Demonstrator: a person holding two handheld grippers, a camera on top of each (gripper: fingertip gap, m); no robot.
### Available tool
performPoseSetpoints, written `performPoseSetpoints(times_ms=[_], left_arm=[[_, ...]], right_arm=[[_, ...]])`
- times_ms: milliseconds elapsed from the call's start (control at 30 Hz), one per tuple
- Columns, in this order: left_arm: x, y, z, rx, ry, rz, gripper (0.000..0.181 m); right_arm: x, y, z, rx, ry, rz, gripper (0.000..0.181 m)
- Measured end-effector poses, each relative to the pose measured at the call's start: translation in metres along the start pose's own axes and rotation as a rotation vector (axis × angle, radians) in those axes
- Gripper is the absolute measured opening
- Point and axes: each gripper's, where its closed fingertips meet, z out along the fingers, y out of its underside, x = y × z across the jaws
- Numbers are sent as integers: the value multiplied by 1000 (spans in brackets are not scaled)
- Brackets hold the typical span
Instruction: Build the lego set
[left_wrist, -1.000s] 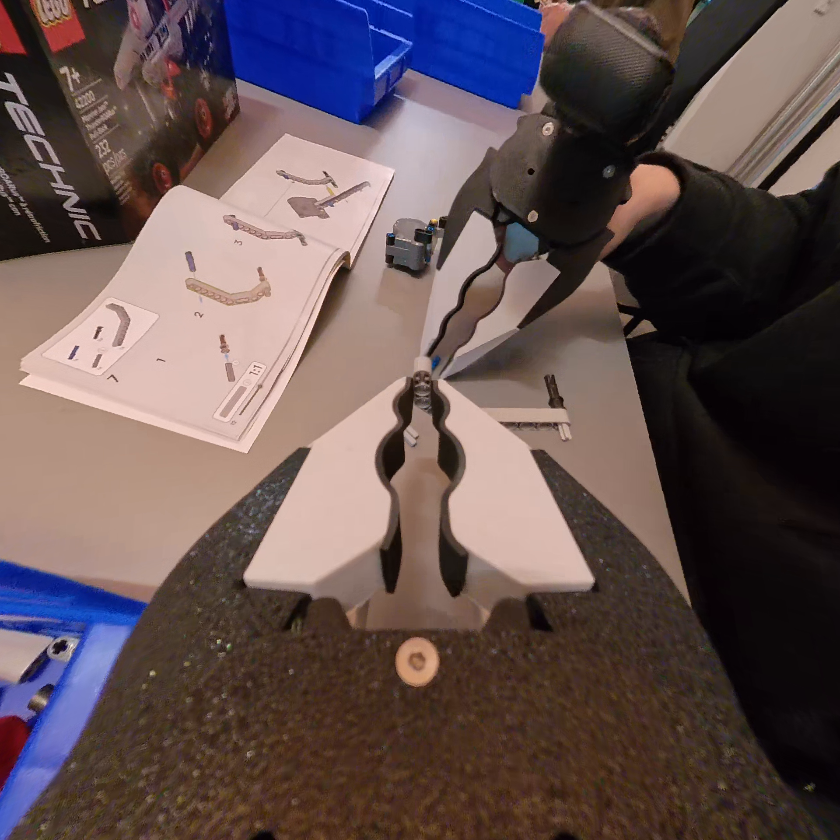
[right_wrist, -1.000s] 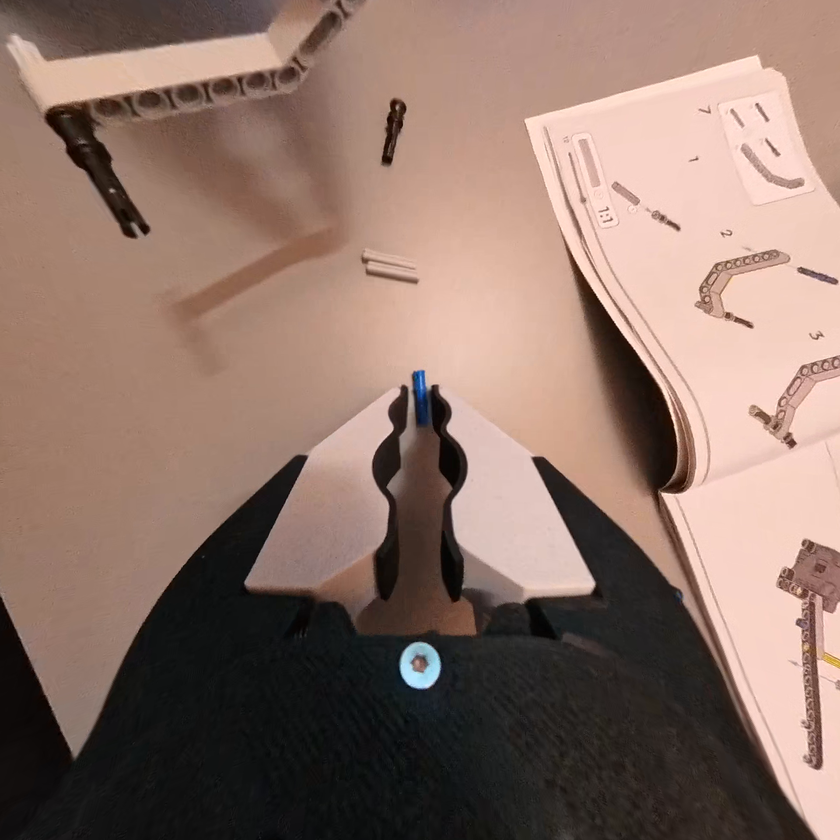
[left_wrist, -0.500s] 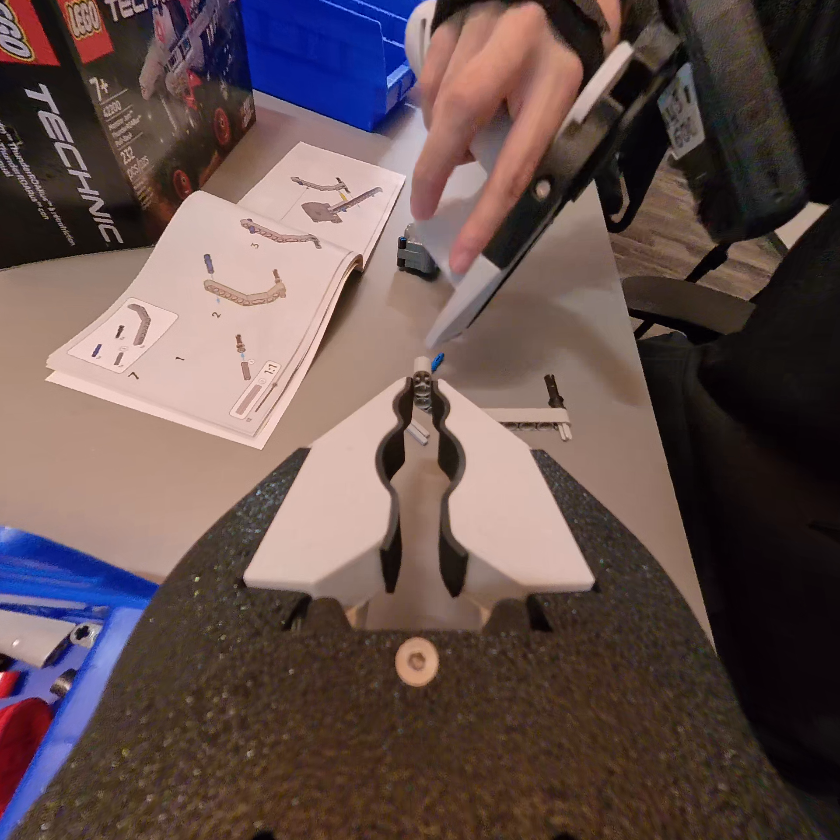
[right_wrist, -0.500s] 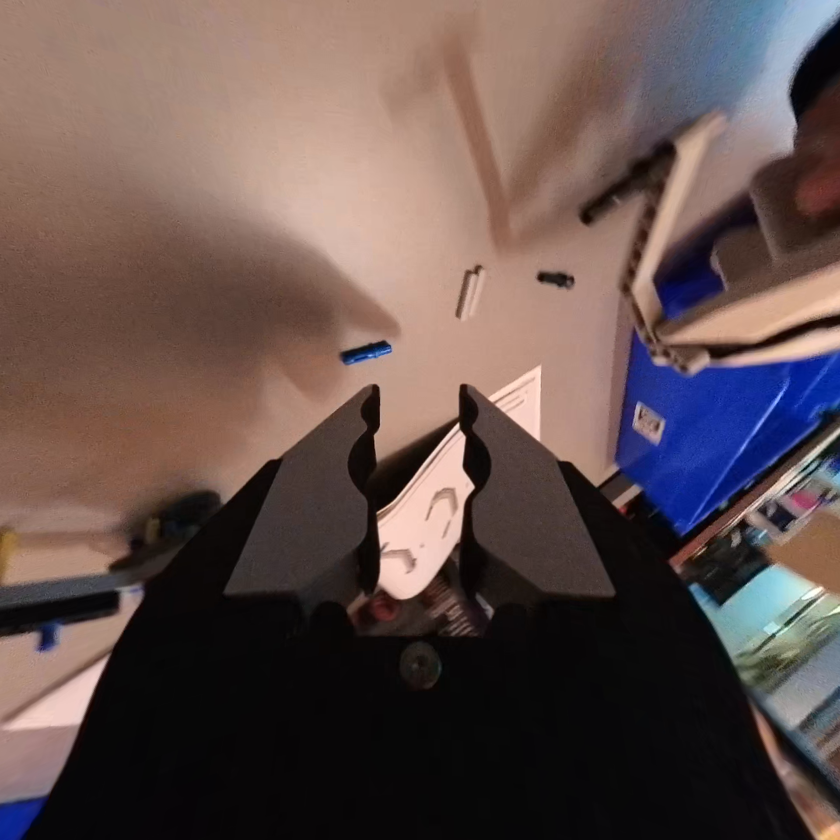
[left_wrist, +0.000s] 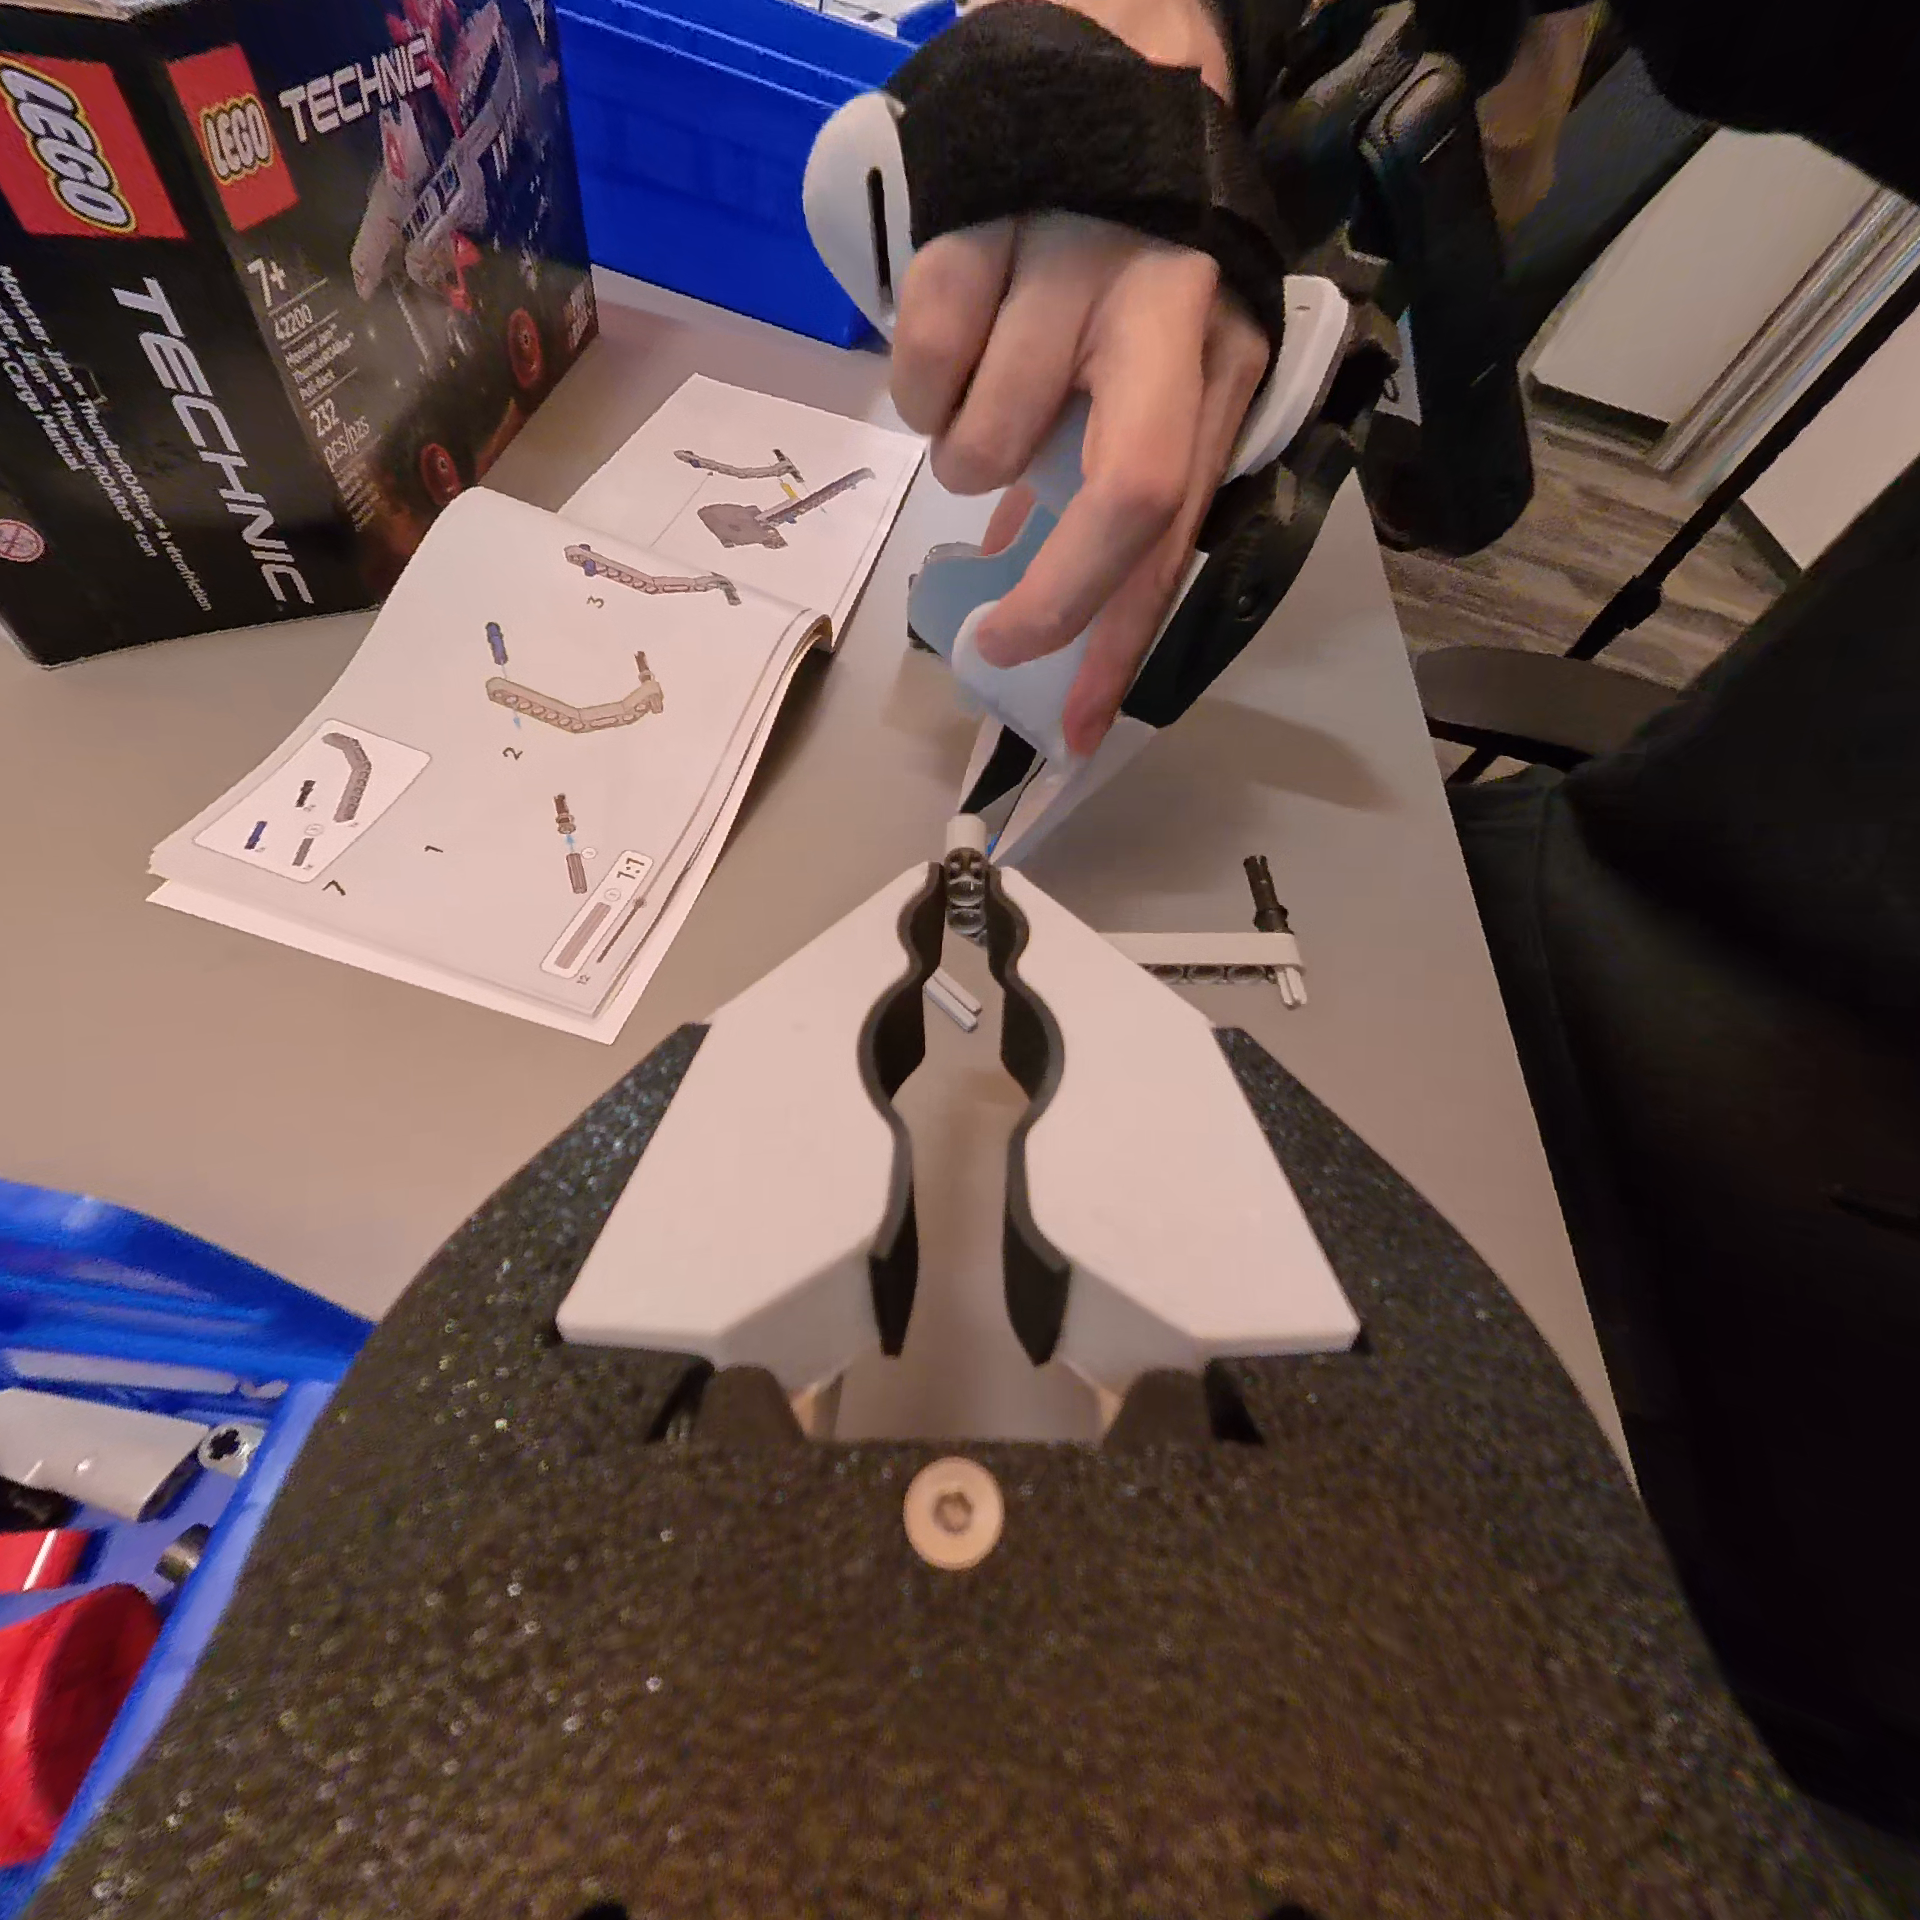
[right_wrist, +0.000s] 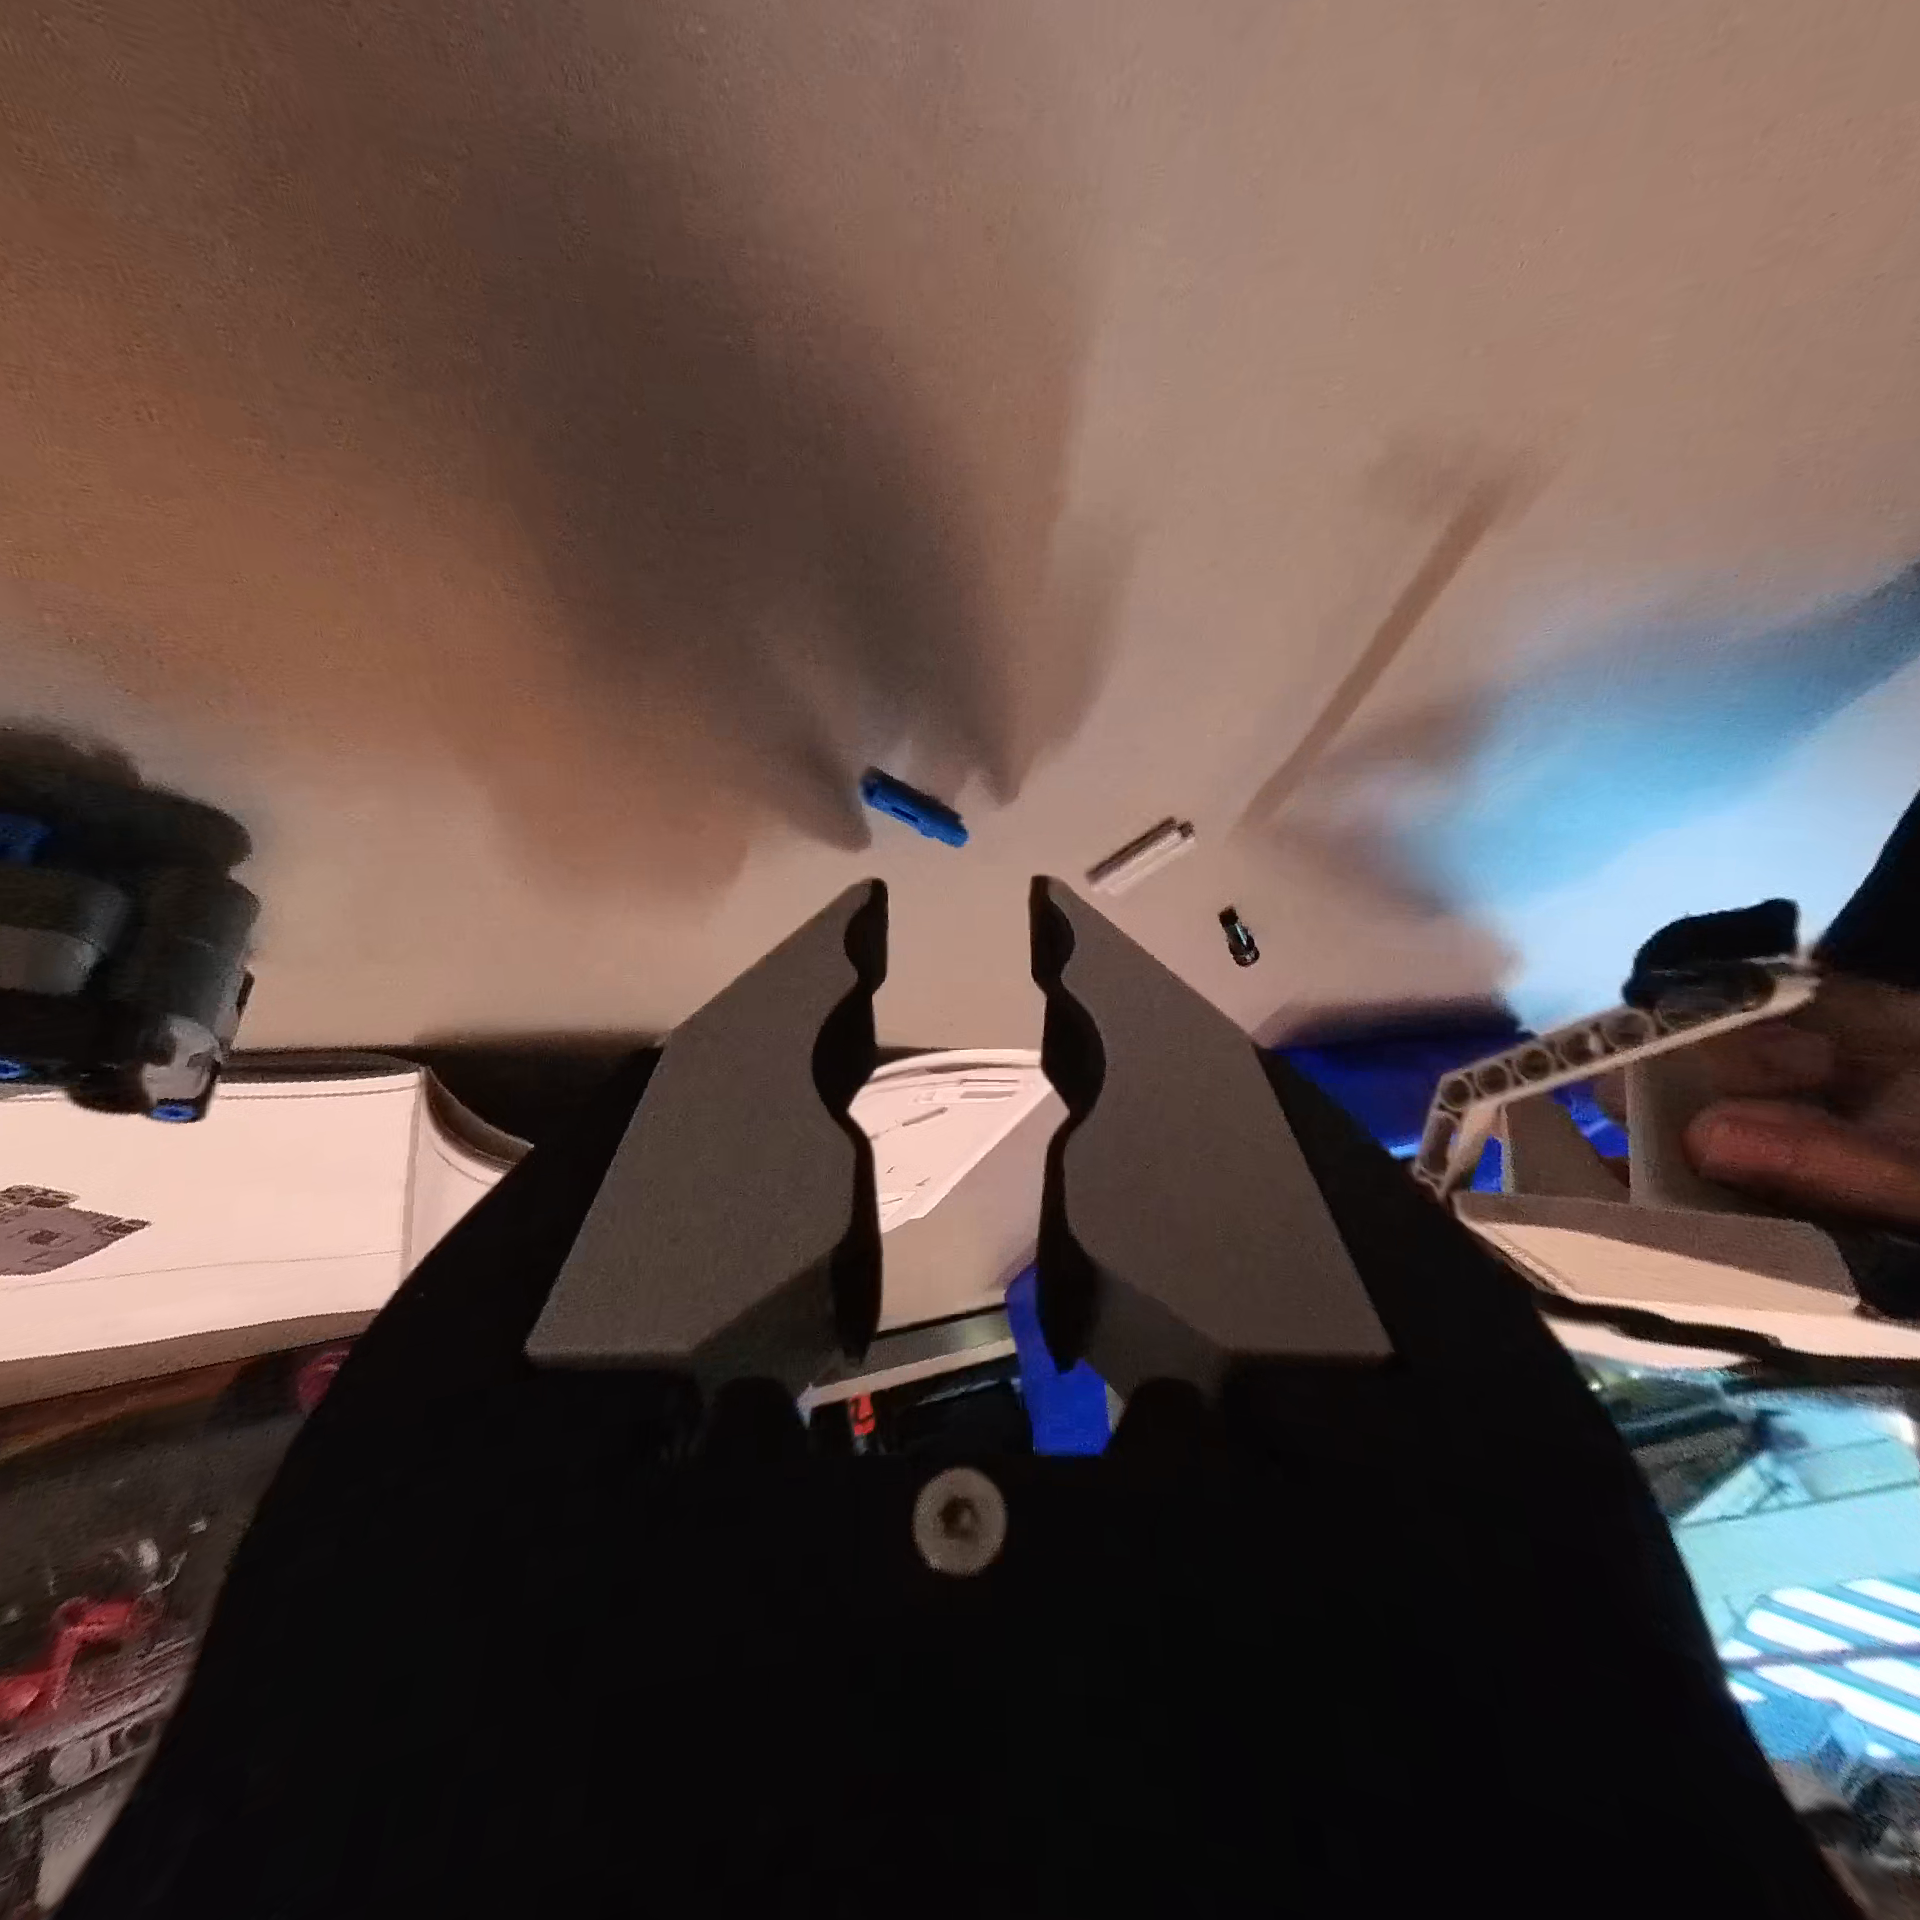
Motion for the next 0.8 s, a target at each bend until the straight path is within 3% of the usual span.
performPoseSetpoints(times_ms=[300, 433, 533, 700, 800], left_arm=[[2, 0, 3, -6, 12, 5, 5], [3, 0, 3, -5, 13, 7, 5], [3, 0, 3, -7, 17, 7, 5], [5, 2, 5, -16, 27, 9, 5], [7, 2, 6, -22, 35, 14, 5]], right_arm=[[-2, -13, 8, 47, 23, -30, 3], [-2, -12, 8, 51, -1, 76, 2], [-1, -16, 7, 92, -47, 294, 2], [5, -25, 5, 172, -183, 964, 2], [5, -28, 5, 193, -211, 1116, 3]])
